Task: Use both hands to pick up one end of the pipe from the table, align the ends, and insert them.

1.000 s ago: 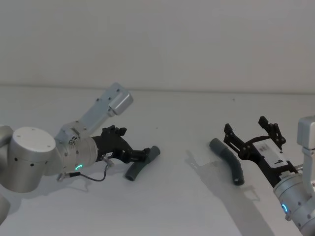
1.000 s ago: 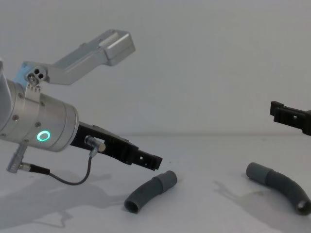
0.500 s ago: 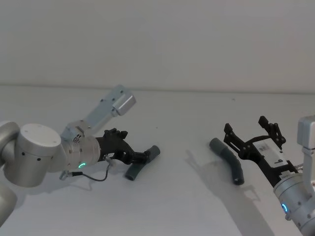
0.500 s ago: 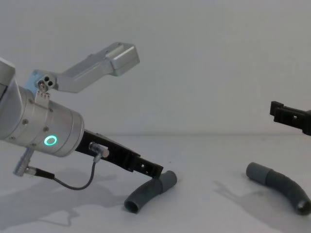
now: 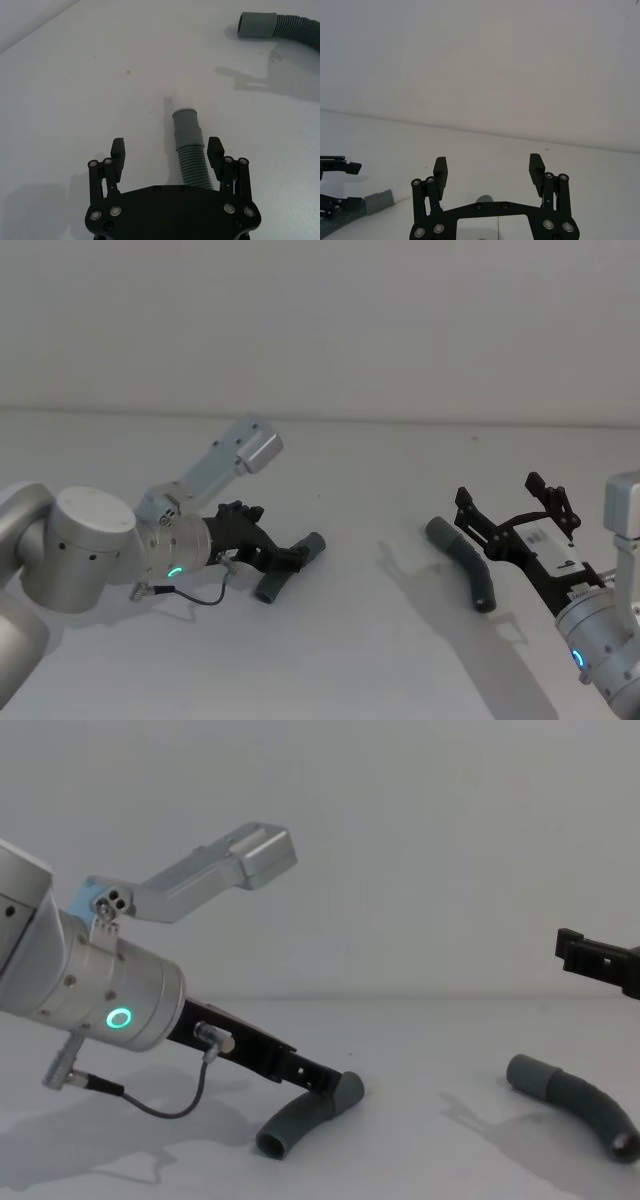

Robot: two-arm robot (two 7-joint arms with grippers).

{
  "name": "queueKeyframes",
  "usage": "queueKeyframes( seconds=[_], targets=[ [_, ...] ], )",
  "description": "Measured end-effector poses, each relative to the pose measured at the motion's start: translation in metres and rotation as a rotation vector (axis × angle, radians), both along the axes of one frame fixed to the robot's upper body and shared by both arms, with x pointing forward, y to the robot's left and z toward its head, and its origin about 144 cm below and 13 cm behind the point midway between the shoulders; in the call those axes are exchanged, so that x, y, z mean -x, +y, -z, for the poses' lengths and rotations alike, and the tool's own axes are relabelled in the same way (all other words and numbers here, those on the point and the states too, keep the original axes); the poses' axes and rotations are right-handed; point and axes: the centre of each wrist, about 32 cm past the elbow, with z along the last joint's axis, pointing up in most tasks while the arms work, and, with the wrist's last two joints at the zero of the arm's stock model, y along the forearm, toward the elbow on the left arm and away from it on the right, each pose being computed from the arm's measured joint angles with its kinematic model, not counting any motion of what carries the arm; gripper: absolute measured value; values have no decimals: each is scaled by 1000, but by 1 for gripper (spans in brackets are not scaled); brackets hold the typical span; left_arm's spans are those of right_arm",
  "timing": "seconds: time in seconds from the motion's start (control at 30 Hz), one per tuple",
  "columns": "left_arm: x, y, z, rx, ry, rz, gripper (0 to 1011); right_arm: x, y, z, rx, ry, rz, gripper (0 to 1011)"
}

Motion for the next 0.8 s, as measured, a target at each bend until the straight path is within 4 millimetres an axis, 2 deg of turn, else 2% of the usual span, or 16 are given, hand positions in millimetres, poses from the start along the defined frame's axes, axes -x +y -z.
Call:
queueKeyframes(
  seconds=[0.8],
  targets=[
    [-9,-10,8,-27,21,0,1001,0,0,0,0,0,0,1001]
  ],
)
